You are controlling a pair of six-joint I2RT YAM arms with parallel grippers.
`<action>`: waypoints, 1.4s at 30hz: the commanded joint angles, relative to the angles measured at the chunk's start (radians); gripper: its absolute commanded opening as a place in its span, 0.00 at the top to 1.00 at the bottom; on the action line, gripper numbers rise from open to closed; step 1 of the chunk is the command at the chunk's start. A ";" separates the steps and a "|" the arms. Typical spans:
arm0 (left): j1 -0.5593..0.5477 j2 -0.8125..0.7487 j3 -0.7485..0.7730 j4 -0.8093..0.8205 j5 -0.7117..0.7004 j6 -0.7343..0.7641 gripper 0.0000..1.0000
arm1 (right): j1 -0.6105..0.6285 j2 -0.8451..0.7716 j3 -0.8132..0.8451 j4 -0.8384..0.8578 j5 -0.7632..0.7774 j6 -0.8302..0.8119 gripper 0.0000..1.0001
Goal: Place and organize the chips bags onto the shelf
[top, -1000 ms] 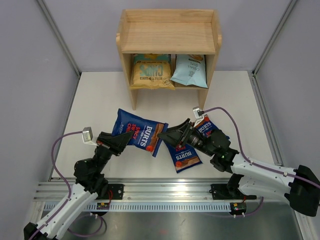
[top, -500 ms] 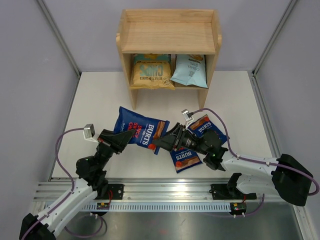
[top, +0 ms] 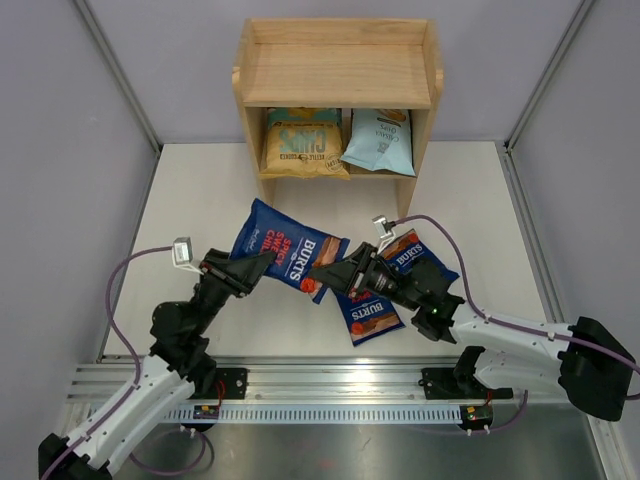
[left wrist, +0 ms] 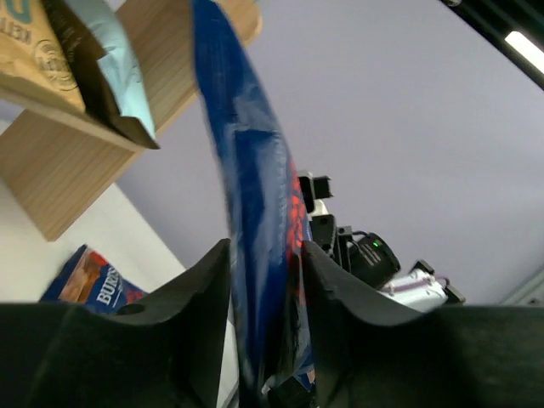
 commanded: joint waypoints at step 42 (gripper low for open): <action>0.005 -0.137 0.773 -1.544 -0.387 0.729 0.01 | -0.349 0.482 1.424 -1.153 0.918 0.334 0.92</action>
